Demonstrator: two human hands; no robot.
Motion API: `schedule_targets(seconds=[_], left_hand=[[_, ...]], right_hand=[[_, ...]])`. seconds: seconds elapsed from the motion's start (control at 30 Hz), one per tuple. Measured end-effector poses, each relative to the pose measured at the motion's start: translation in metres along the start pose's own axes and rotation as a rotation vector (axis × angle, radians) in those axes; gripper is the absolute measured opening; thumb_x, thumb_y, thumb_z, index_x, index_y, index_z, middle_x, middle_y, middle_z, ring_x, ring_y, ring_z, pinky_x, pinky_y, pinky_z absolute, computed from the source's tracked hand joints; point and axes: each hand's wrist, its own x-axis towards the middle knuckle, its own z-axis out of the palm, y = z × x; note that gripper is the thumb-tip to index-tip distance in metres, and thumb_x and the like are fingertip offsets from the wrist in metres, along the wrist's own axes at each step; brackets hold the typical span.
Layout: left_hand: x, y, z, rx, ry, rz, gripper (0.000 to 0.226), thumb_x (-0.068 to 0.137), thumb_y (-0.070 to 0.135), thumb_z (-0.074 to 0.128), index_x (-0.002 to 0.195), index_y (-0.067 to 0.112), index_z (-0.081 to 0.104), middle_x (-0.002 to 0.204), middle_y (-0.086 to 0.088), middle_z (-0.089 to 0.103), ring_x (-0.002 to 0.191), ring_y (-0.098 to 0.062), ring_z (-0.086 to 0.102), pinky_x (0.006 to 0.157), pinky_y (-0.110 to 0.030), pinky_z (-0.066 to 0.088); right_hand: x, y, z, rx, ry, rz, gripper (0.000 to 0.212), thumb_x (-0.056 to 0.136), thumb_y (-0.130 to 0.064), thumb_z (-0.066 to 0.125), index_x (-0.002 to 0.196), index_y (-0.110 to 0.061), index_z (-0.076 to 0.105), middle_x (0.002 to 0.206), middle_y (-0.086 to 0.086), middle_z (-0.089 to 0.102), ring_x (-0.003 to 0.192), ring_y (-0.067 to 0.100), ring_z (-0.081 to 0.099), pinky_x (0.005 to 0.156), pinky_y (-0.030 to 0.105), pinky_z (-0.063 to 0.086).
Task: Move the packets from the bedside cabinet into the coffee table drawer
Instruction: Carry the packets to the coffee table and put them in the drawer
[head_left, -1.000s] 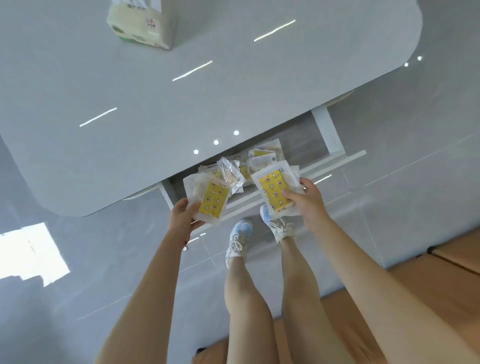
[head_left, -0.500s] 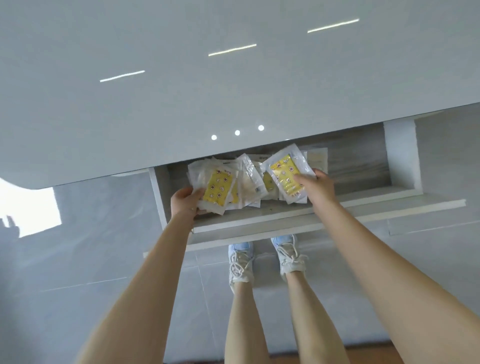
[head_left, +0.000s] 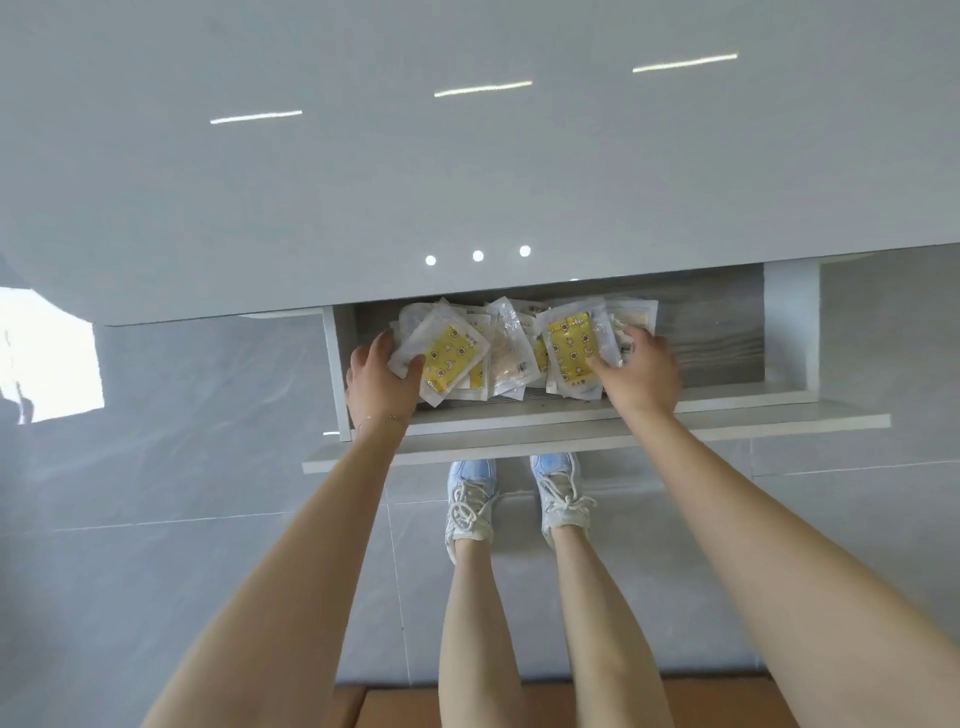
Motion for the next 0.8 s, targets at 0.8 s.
schedule_targets(seconds=[0.8], left_hand=[[-0.254,0.018,-0.187,0.195,0.097,0.062,0.069,0.090,0.063,0.033,0.149,0.037,0.008,0.160,0.002,-0.002,0.146,-0.023,-0.014,0.114,-0.055,-0.013]], right_hand=[[-0.251,-0.114,-0.164,-0.658,-0.178,-0.600,0.070,0.094,-0.057,0.039,0.153,-0.035,0.008,0.163,0.001,0.005,0.149,0.029,0.002,0.117,0.053,0.011]])
